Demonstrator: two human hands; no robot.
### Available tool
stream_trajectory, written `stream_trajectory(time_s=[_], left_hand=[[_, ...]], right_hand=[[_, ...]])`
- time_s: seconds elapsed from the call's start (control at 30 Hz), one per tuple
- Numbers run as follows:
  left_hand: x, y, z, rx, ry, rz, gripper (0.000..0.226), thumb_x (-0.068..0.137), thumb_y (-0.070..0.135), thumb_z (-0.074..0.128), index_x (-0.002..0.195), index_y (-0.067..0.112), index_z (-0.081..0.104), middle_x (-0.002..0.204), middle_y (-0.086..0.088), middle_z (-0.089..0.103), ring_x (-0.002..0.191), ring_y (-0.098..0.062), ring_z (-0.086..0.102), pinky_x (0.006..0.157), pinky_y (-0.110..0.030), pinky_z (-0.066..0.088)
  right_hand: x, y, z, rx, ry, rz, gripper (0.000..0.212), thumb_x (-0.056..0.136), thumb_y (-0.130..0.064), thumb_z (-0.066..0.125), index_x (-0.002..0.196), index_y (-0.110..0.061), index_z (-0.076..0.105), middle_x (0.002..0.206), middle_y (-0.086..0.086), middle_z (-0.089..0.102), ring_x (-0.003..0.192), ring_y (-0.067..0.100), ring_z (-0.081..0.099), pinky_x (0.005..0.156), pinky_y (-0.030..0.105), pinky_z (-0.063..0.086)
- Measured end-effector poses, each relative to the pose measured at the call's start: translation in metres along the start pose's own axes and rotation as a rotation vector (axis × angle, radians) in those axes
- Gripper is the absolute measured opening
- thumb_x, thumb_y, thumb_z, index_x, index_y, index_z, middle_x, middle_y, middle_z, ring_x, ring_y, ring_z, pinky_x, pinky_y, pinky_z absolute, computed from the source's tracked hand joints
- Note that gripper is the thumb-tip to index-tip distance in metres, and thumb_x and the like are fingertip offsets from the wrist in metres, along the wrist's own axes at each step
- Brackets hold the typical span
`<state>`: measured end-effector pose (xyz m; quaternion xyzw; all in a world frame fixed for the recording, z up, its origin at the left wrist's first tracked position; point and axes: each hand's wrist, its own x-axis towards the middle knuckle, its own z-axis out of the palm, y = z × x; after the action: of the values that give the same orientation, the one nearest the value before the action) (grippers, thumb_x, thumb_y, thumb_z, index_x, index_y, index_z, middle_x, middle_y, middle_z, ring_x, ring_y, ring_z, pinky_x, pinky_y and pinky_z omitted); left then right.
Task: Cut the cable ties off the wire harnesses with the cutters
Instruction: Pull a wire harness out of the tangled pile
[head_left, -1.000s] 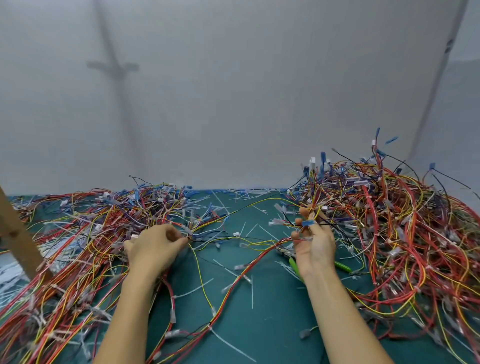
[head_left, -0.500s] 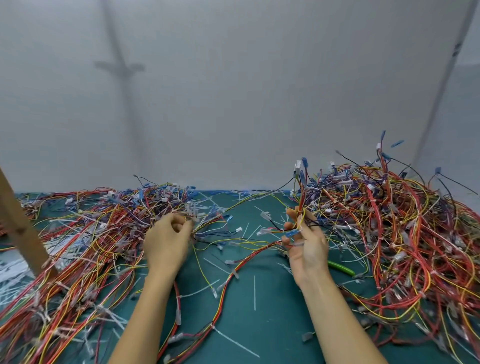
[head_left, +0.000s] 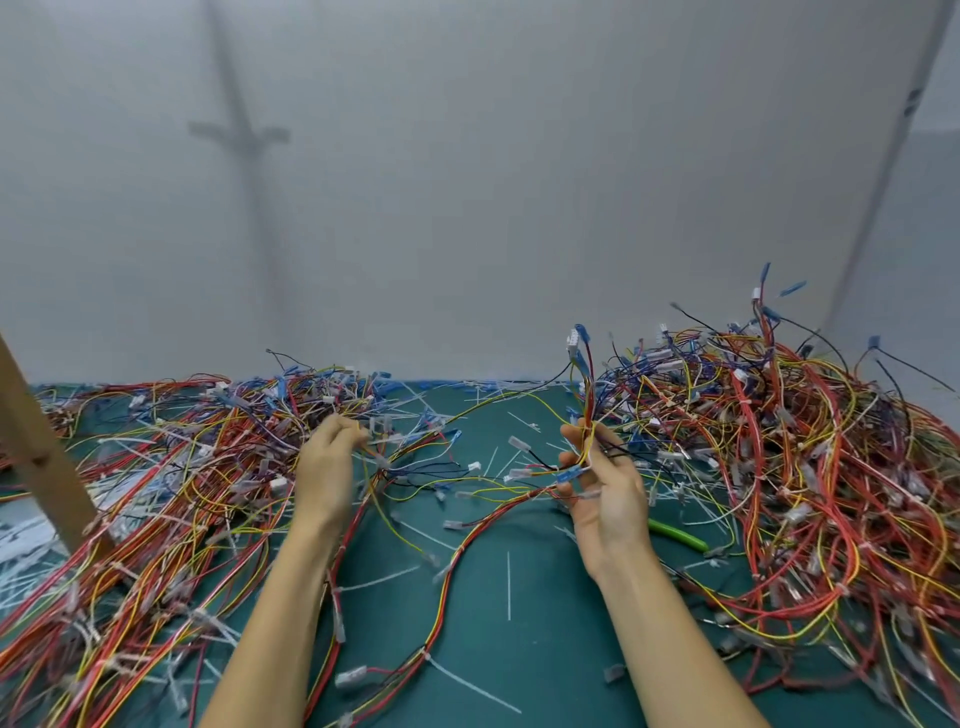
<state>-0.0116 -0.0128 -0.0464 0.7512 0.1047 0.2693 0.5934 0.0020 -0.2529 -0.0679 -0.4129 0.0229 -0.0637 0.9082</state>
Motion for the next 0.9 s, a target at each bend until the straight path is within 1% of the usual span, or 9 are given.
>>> stream_trajectory(time_s=[0.13,0.27,0.33,0.37,0.47,0.57,0.67,0.77,0.9], left_hand=[[-0.002,-0.007,-0.003,0.453,0.056,0.077,0.049,0.085,0.037,0.024,0.063,0.008,0.057,0.083,-0.009,0.059,0.083,-0.027,0.050,0.075,-0.037,0.033],[0.005,-0.012,-0.015,0.782,0.085,0.087,0.048,0.088,0.036,0.019,0.056,0.013,0.048,0.079,-0.013,0.054,0.078,-0.032,0.049,0.096,-0.055,0.040],[0.008,-0.014,-0.022,0.781,0.115,0.149,0.058,0.097,0.038,0.022,0.050,0.013,0.046,0.073,-0.009,0.052,0.071,-0.030,0.049,0.105,-0.059,0.033],[0.008,-0.013,-0.024,0.743,0.120,0.220,0.060,0.099,0.039,0.025,0.052,0.011,0.051,0.077,-0.009,0.054,0.073,-0.029,0.051,0.105,-0.052,0.035],[0.007,-0.003,-0.026,0.563,0.106,0.448,0.047,0.094,0.032,0.030,0.084,0.004,0.066,0.100,-0.005,0.052,0.098,-0.019,0.048,0.089,-0.029,0.035],[0.008,0.013,-0.031,0.438,0.124,0.574,0.034,0.087,0.018,0.036,0.102,0.000,0.060,0.106,-0.009,0.051,0.101,-0.004,0.039,0.089,-0.011,0.027],[0.012,0.022,-0.037,0.423,0.083,0.633,0.037,0.083,0.015,0.037,0.113,0.002,0.054,0.117,-0.014,0.052,0.115,-0.007,0.040,0.098,-0.010,0.024],[0.022,0.037,-0.039,0.420,0.035,0.718,0.042,0.083,0.015,0.039,0.121,0.000,0.050,0.128,-0.014,0.047,0.124,0.018,0.027,0.105,-0.002,0.015],[0.047,0.062,-0.041,0.380,0.058,0.810,0.043,0.082,0.015,0.038,0.121,0.007,0.055,0.129,-0.006,0.043,0.144,-0.013,0.025,0.115,-0.016,0.017]], right_hand=[[0.000,0.000,-0.001,-0.001,0.010,0.006,0.021,0.100,-0.008,0.047,0.112,-0.013,0.063,0.089,0.000,0.074,0.072,0.012,0.057,0.051,0.023,0.040],[0.001,0.000,-0.002,0.009,0.015,0.011,0.020,0.100,-0.007,0.047,0.103,-0.016,0.065,0.090,0.000,0.074,0.072,0.012,0.058,0.051,0.024,0.040],[0.001,0.000,-0.002,0.013,0.017,0.012,0.021,0.100,-0.007,0.047,0.101,-0.018,0.065,0.089,0.000,0.075,0.071,0.012,0.059,0.051,0.023,0.040],[0.001,0.000,-0.003,0.014,0.018,0.011,0.021,0.100,-0.007,0.047,0.101,-0.018,0.065,0.089,0.000,0.075,0.071,0.012,0.059,0.051,0.023,0.039],[0.001,-0.001,-0.003,0.020,0.024,0.011,0.021,0.100,-0.007,0.047,0.101,-0.018,0.065,0.089,0.000,0.075,0.071,0.012,0.059,0.052,0.024,0.038],[0.002,-0.001,-0.004,0.035,0.027,0.015,0.021,0.099,-0.007,0.047,0.100,-0.019,0.065,0.089,0.001,0.075,0.070,0.013,0.059,0.053,0.025,0.038],[0.003,0.000,-0.004,0.043,0.029,0.019,0.021,0.100,-0.007,0.047,0.099,-0.019,0.065,0.089,0.001,0.075,0.070,0.012,0.059,0.051,0.024,0.039],[0.003,0.000,-0.003,0.042,0.035,0.019,0.021,0.099,-0.007,0.048,0.101,-0.018,0.065,0.090,0.001,0.075,0.071,0.012,0.059,0.051,0.024,0.039],[0.002,0.000,-0.003,0.029,0.042,0.012,0.020,0.099,-0.008,0.048,0.102,-0.018,0.066,0.089,0.001,0.075,0.071,0.013,0.059,0.049,0.023,0.040]])
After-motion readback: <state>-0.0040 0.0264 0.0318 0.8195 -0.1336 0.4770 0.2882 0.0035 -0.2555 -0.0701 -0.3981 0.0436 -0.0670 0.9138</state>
